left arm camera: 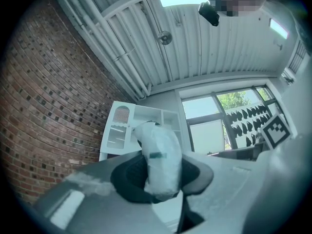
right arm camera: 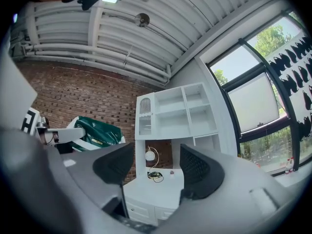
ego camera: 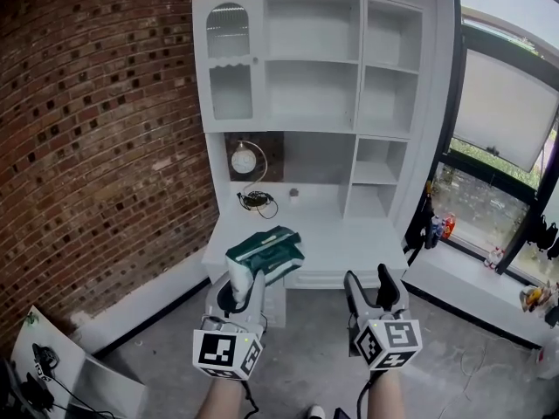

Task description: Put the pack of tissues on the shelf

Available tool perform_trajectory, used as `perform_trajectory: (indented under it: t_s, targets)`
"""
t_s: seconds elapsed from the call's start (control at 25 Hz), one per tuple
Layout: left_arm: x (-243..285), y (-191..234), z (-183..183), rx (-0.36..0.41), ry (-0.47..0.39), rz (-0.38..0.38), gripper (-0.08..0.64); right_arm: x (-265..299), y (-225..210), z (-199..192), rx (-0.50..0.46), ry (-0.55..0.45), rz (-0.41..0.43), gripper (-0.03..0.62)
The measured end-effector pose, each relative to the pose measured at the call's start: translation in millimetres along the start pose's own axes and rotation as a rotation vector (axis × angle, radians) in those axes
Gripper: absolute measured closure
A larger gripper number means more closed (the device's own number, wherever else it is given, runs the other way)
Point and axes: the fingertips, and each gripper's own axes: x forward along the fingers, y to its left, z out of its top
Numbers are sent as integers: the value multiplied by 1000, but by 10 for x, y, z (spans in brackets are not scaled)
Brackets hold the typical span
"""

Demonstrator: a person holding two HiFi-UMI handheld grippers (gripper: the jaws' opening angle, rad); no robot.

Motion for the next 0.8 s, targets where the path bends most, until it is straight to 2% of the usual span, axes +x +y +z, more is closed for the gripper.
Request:
perform_trajectory:
  t_s: [0.44, 0.6, 0.8]
  targets:
    - [770, -464, -71, -4, -27, 40, 449, 443, -717, 127, -28, 10, 72, 292]
    - [964, -543, -140, 10, -30, 46, 449, 629, -872, 115, -32, 9, 98, 291]
    - [1125, -508, -297, 23, 0, 90, 449, 870, -996, 13, -9, 14, 131, 291]
